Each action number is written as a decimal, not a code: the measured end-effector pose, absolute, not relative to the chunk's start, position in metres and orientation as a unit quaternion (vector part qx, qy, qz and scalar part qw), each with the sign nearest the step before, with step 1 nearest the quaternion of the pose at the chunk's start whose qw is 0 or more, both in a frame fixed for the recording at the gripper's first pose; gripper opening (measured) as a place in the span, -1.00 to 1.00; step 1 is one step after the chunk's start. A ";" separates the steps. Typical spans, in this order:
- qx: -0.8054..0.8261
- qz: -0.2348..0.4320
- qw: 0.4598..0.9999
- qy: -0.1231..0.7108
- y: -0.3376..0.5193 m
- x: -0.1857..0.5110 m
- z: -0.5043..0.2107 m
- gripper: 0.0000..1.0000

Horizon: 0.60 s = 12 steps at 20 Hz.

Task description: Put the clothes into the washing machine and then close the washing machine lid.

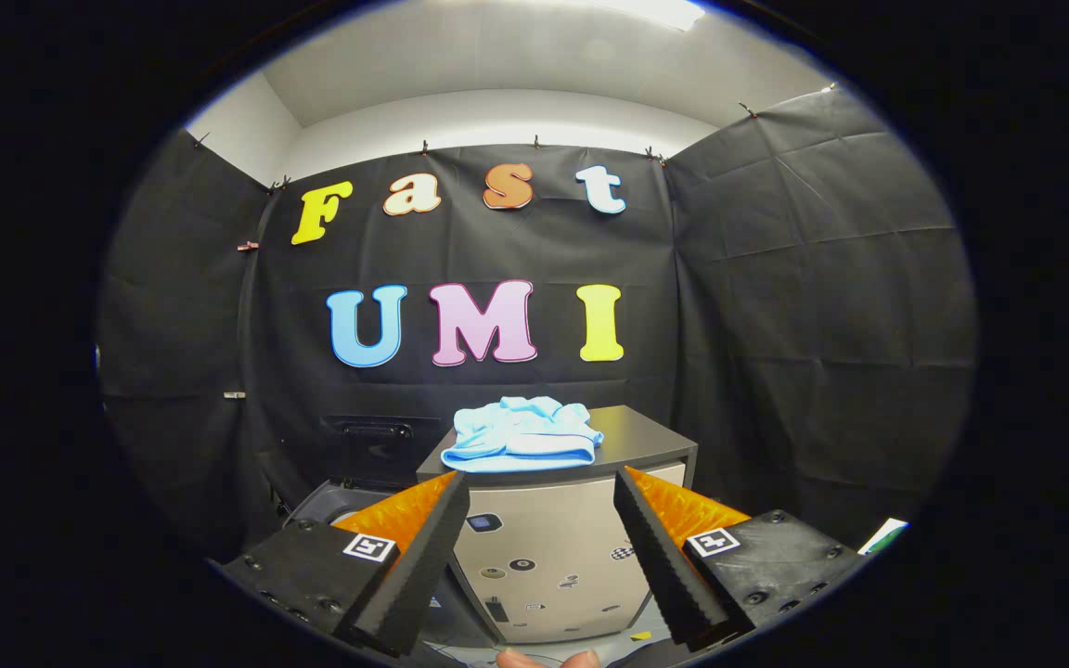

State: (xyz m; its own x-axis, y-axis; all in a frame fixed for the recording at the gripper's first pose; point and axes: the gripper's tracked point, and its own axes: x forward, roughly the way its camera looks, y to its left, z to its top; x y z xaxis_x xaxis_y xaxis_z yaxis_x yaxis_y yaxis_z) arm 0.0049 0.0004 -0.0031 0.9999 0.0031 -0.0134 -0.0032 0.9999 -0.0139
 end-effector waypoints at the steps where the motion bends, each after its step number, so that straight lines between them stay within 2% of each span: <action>1: -0.007 0.001 1.000 0.006 0.000 0.007 -0.003 0.96; 12: 0.006 0.020 0.999 0.024 0.005 0.093 0.036 0.96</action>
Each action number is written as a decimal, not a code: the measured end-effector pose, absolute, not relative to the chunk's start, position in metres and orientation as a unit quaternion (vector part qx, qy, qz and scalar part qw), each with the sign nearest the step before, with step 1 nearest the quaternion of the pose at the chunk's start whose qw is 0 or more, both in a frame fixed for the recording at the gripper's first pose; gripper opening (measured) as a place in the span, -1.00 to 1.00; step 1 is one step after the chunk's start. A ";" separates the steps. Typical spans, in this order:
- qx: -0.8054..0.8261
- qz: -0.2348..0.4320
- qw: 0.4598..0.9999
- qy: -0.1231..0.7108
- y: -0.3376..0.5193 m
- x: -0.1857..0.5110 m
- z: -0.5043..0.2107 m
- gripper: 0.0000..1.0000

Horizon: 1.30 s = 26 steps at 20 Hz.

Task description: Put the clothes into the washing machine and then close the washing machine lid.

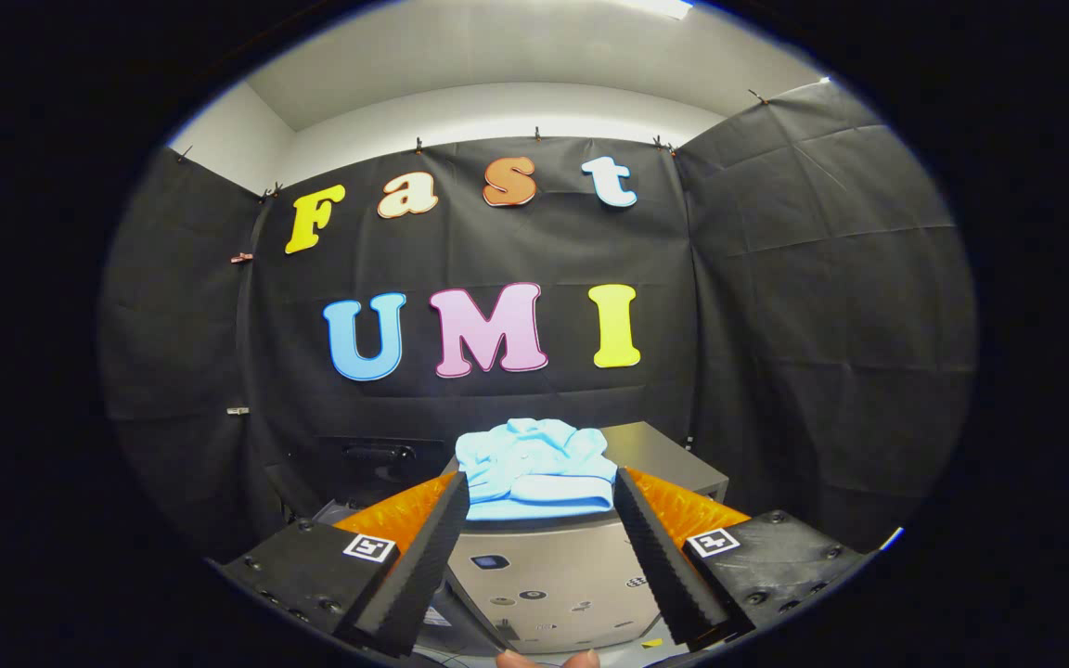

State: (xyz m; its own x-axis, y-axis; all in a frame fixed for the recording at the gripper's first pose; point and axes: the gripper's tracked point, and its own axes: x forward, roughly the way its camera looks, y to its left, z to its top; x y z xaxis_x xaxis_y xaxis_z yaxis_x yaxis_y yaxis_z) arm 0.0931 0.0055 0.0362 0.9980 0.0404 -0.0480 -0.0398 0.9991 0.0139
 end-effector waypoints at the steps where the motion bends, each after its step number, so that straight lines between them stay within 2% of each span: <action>1: 0.001 0.019 0.999 0.027 0.004 0.104 0.039 0.96; 8: -0.029 0.005 0.997 0.070 0.005 0.187 0.054 0.95; 16: -0.024 0.008 0.978 0.206 0.015 0.302 -0.006 0.97; 26: -0.076 0.001 0.937 0.342 0.032 0.378 -0.108 0.97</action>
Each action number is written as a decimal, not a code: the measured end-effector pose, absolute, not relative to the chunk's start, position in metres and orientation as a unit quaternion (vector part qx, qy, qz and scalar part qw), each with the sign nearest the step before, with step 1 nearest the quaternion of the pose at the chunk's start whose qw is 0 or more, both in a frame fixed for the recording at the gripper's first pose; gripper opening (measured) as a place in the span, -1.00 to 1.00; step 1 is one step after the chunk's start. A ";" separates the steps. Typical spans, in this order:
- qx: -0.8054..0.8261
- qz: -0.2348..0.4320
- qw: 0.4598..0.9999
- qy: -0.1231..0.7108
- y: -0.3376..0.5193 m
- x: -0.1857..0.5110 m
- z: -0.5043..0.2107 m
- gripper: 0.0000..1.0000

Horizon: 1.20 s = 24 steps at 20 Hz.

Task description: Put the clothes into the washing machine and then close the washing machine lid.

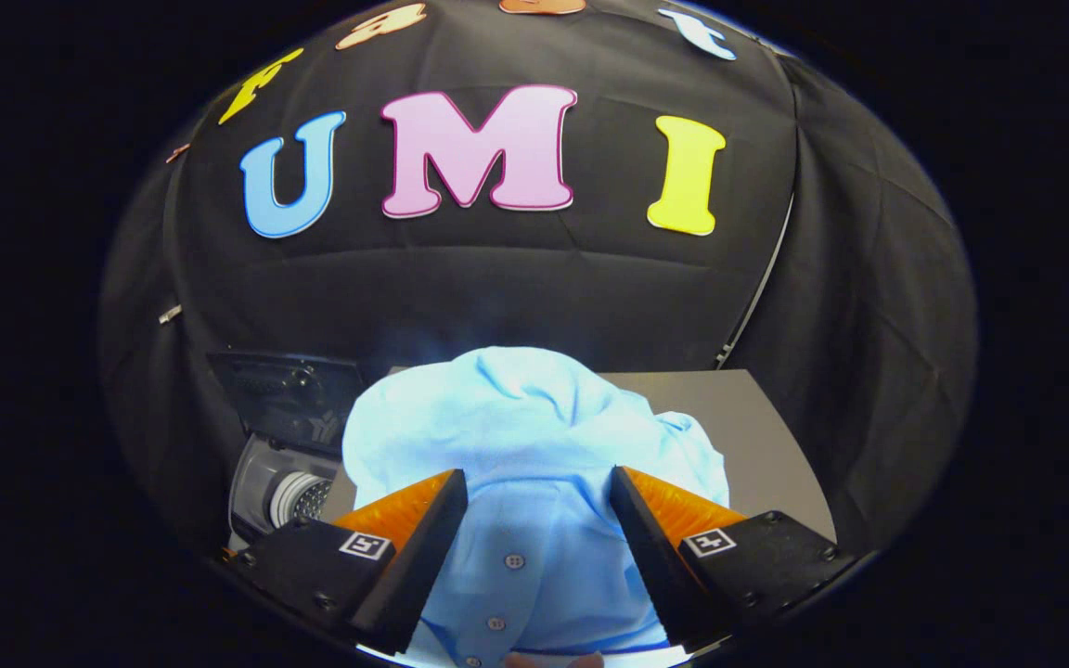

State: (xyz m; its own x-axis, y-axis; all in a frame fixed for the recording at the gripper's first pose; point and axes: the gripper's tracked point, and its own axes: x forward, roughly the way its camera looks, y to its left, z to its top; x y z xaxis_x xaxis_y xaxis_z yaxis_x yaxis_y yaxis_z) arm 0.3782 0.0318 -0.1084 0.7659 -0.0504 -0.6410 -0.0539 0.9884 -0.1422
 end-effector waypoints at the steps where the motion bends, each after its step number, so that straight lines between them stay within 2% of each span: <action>1: -0.067 0.005 0.933 0.354 0.033 0.381 -0.116 0.97; 3: -0.040 0.007 0.934 0.354 0.032 0.389 -0.117 0.98; 5: -0.042 0.035 0.935 0.351 0.035 0.392 -0.115 0.61; 8: 0.011 0.041 0.931 0.362 0.033 0.392 -0.114 -0.34; 9: 0.027 0.045 0.928 0.370 0.031 0.395 -0.112 -0.60; 15: 0.039 0.040 0.935 0.350 0.022 0.402 -0.075 -0.62; 24: 0.059 0.072 0.952 0.291 0.072 0.399 0.003 -0.61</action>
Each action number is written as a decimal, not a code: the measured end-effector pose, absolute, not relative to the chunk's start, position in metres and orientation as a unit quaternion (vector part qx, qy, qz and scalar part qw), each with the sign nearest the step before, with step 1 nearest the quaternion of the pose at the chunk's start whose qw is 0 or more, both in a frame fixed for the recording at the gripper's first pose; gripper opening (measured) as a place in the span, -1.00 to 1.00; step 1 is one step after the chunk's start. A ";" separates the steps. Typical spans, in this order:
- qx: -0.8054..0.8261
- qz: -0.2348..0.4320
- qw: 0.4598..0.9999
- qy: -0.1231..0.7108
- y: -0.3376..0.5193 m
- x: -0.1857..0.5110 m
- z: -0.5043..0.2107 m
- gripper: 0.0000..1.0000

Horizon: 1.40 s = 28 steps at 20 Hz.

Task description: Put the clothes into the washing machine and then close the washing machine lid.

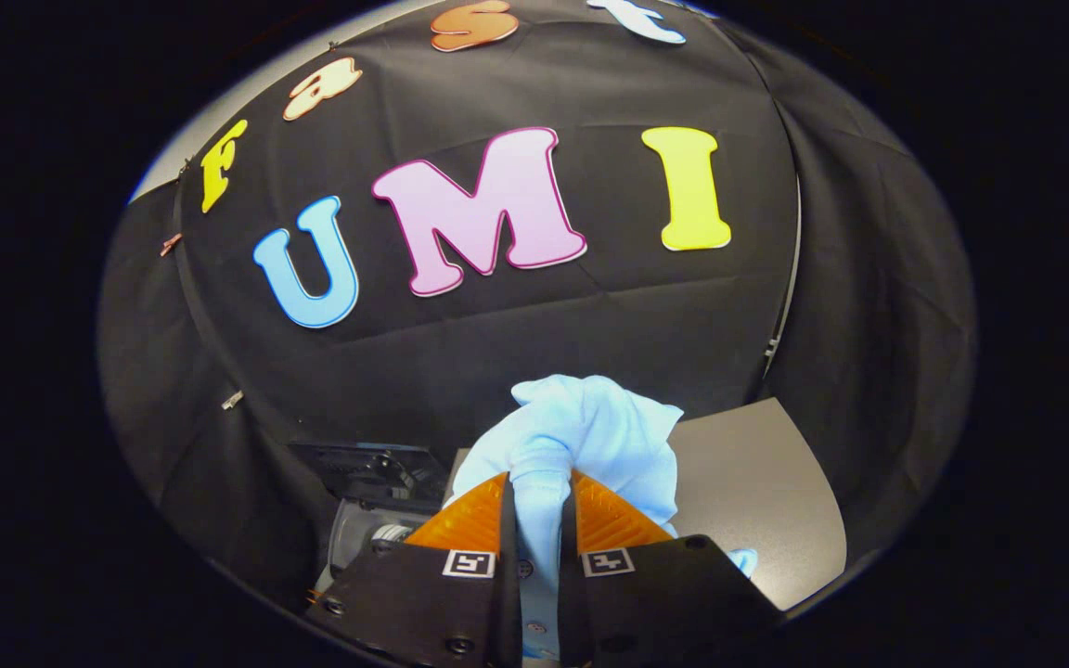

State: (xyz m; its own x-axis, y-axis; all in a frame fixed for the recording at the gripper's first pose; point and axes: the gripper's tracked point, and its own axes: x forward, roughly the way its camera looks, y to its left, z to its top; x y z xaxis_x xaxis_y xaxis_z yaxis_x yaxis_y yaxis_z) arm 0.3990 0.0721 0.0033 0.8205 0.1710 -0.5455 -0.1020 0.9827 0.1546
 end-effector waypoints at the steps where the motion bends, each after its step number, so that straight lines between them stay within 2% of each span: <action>1: 0.062 0.080 0.953 0.285 0.083 0.397 0.008 -0.62; 6: 0.083 0.127 0.950 0.272 0.143 0.384 0.029 -0.62; 13: 0.066 0.169 0.941 0.285 0.222 0.366 0.017 -0.62; 18: 0.062 0.200 0.929 0.306 0.284 0.352 -0.014 -0.61; 28: 0.065 0.193 0.916 0.347 0.351 0.336 -0.099 -0.62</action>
State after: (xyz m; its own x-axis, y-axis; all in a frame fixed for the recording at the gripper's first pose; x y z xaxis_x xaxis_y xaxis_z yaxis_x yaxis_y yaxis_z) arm 0.3362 0.3513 -0.0985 0.6851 0.3984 -0.6098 -0.3085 0.9171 0.2526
